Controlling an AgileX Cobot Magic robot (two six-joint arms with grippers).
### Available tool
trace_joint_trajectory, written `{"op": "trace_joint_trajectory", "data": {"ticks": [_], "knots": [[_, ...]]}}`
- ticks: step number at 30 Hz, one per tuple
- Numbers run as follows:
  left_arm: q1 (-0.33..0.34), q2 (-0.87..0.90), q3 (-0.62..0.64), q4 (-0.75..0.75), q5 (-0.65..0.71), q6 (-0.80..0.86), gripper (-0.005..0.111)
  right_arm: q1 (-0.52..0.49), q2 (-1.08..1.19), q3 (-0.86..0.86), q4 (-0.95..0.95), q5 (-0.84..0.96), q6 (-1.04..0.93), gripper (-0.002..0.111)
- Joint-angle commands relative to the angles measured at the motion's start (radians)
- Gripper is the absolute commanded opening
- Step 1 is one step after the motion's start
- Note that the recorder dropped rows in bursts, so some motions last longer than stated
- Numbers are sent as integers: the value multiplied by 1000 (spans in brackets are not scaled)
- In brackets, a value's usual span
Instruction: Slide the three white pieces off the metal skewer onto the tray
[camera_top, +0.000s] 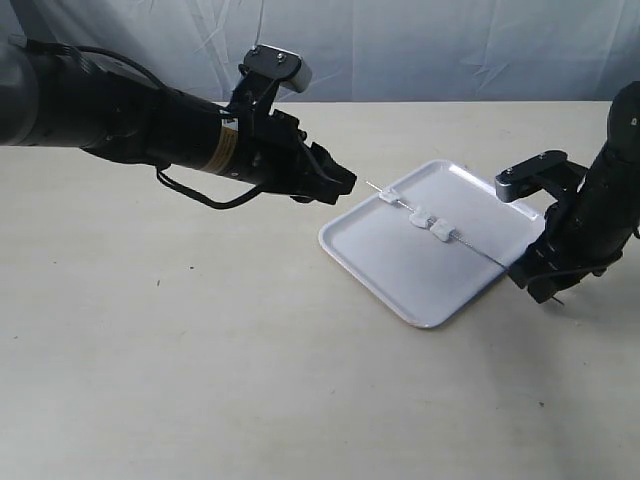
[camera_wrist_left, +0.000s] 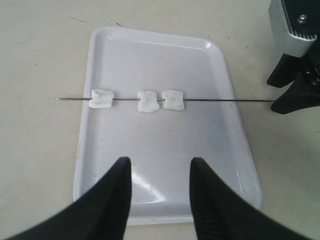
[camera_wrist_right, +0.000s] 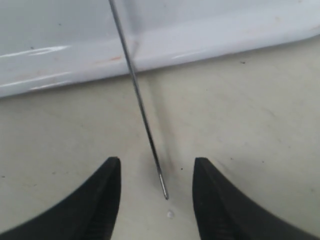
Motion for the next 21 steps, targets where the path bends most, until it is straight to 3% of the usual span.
{"op": "trace_joint_trajectory", "data": {"ticks": [1,21], "knots": [[-6,8,-4,-6,2,-6,38,-2,17,-4,-6,-8,-15,44],[-6,8,-4,-6,2,-6,38,20,75,-4,-4,-64,-15,41]]}}
